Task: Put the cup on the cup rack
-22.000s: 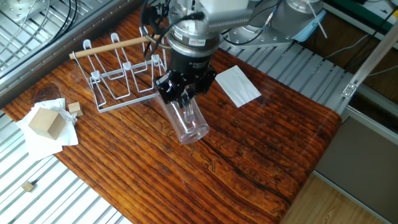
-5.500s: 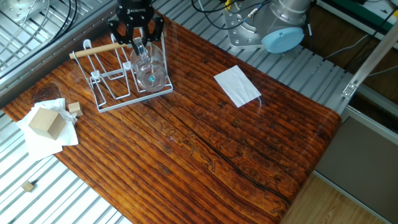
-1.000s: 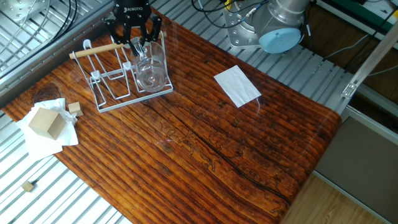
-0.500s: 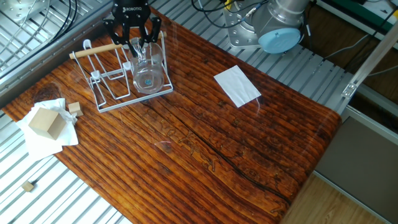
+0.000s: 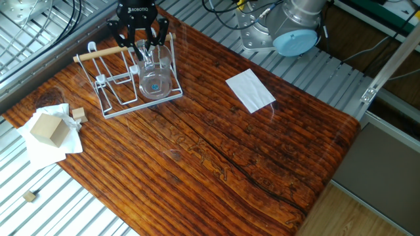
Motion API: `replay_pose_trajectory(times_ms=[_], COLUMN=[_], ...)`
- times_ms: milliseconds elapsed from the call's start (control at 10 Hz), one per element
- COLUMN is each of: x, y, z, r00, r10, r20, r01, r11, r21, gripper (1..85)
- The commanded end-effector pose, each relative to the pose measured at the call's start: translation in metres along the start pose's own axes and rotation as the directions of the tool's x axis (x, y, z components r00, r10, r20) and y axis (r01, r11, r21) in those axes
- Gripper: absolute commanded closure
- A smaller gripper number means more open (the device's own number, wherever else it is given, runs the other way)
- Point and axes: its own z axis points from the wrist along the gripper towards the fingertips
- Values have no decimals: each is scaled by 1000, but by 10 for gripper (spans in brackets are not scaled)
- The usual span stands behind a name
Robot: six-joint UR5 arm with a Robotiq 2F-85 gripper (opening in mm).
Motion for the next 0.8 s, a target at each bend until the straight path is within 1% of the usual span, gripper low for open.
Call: replay_pose_trajectory(times_ms=[0, 500, 700], x=[-13, -27, -30], y=[-9, -14, -14], z=[0, -5, -4], r00=[1000, 998, 998], r10=[12, 25, 28], r20=[-4, -53, -50], r01=[-12, -22, -26], r11=[1000, 999, 998], r21=[23, 44, 50], gripper=[847, 847, 847])
